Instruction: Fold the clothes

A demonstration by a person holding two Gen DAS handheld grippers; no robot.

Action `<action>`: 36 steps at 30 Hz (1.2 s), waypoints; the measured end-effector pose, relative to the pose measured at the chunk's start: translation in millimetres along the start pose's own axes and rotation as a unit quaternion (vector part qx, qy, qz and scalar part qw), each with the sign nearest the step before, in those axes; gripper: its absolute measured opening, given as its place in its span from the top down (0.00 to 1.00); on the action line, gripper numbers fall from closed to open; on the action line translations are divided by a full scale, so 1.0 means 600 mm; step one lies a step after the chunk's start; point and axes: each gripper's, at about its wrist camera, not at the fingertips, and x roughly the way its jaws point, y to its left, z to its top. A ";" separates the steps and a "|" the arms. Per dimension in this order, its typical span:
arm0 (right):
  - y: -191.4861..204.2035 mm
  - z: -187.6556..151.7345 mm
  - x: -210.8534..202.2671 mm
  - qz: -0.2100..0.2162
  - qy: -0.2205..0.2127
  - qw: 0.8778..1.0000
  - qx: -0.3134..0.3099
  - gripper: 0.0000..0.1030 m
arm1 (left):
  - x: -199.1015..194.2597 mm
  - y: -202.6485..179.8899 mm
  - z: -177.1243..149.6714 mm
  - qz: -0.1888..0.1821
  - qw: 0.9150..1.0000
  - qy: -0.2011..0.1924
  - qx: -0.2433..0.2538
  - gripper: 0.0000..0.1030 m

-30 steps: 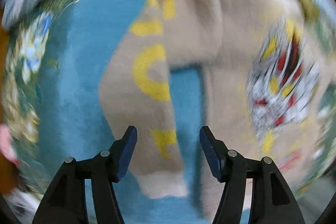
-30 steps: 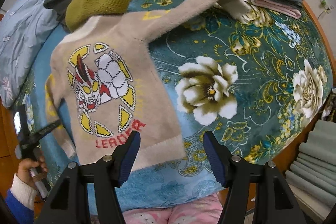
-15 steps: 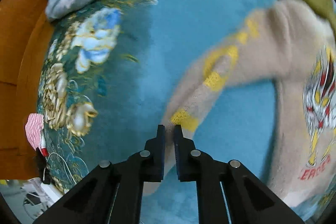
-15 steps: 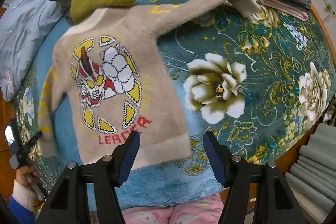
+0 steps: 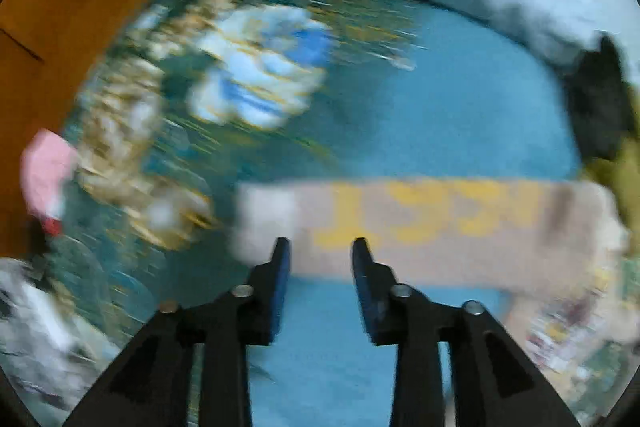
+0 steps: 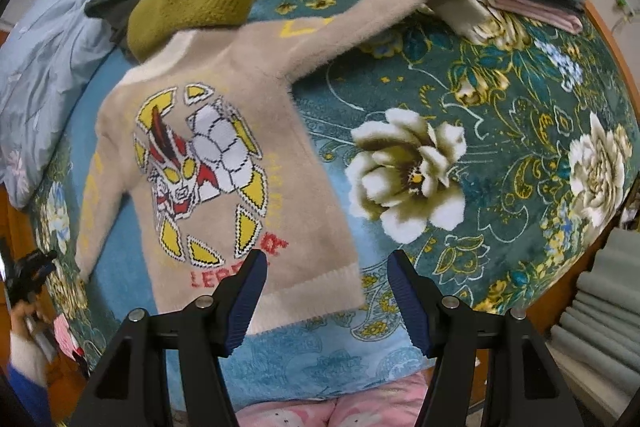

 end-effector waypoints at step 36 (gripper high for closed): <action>-0.081 -0.052 0.210 0.017 0.158 0.987 -0.019 0.91 | 0.082 -0.204 -0.345 -0.002 0.971 0.223 0.082 0.93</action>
